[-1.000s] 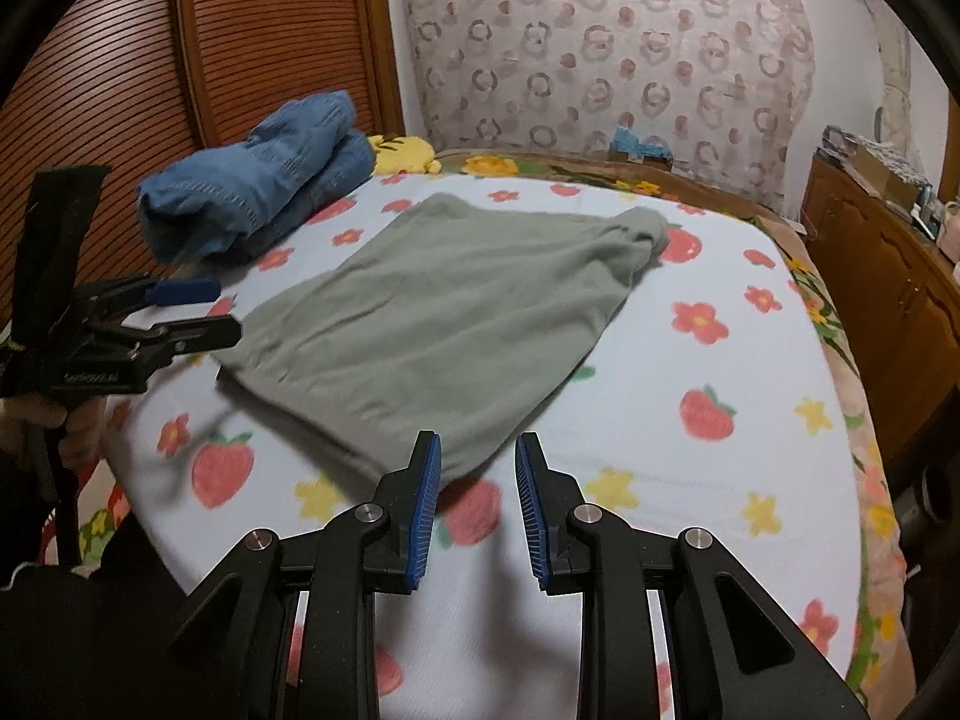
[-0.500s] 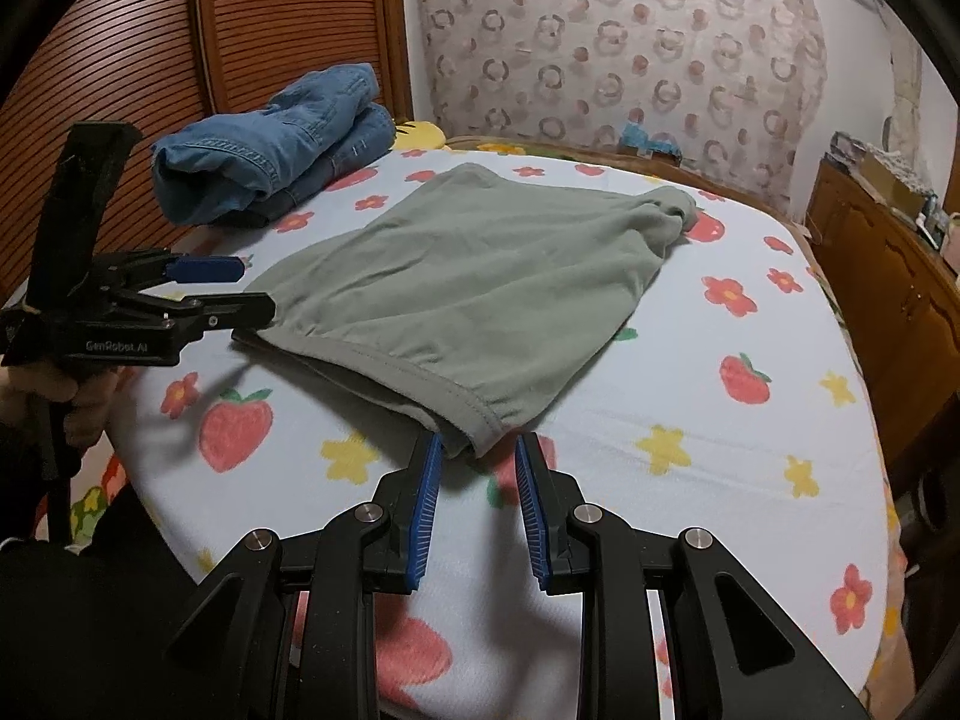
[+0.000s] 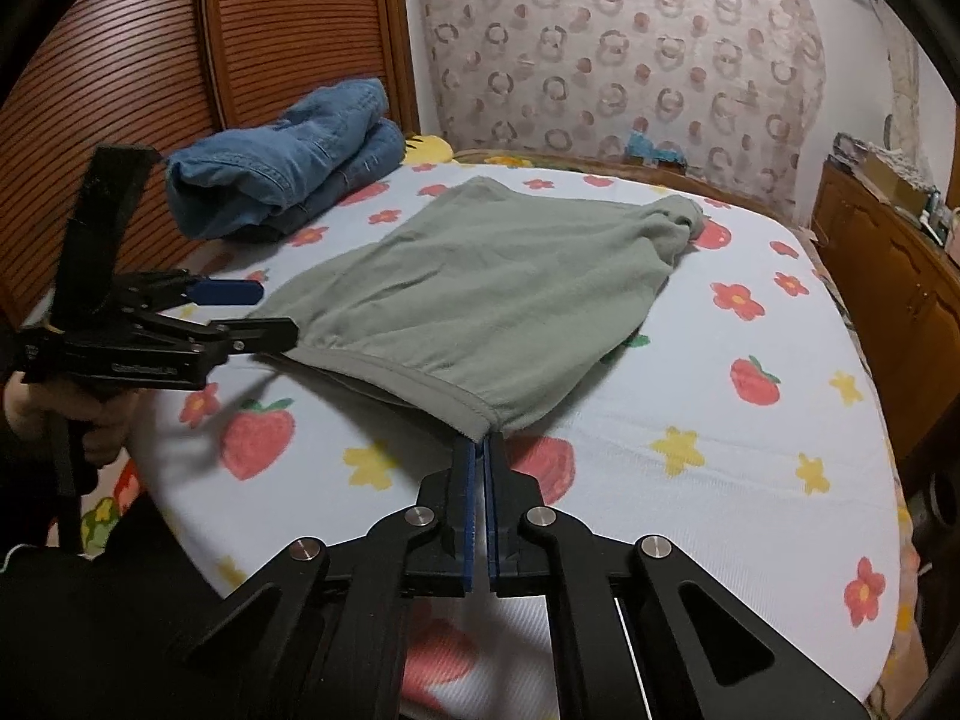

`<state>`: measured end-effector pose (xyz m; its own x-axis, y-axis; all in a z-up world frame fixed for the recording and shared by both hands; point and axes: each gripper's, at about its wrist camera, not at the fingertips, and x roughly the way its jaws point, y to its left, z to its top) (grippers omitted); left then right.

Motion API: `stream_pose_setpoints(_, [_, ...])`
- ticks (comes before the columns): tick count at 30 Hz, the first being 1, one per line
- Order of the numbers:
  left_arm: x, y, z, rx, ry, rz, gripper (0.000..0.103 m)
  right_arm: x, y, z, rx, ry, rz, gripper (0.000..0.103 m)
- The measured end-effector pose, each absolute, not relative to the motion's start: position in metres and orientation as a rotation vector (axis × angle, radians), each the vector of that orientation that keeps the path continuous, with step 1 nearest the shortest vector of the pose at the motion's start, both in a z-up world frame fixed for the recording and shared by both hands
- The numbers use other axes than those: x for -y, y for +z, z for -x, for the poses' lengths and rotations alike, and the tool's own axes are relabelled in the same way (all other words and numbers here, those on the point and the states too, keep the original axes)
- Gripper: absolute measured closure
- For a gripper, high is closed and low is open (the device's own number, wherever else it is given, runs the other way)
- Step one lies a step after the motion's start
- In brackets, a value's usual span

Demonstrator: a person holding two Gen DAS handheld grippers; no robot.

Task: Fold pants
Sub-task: 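Lower the left tool to the folded pants hem, then close the left tool on the pants hem while the right tool grips the hem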

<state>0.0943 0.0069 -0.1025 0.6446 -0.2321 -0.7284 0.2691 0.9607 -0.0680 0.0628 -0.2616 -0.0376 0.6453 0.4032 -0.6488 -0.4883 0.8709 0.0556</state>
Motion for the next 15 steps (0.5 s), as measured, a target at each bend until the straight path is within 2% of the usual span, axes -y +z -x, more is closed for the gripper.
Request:
stream_pose_setpoints(4, [-0.0098,-0.1009,-0.0931,-0.81,-0.302,-0.025,0.029,0.2667,-0.0386,-0.0597,-0.721,0.513,0.105,0.101])
stream_pose_setpoints(10, [-0.0135,-0.0983,-0.0912,-0.801,-0.312,0.006,0.047,0.2708,-0.0353,-0.0597,-0.722,0.505,0.081,0.101])
stream_pose_setpoints(12, [-0.0145,-0.0979,-0.0909,-0.798,-0.317,0.016,0.055,0.2693,-0.0337,-0.0597,-0.719,0.493,0.082,0.094])
stream_pose_setpoints(15, [-0.0137,-0.0985,-0.0908,-0.802,-0.321,0.019,0.057,0.2655,-0.0329,-0.0605,-0.707,0.497,0.08,0.085])
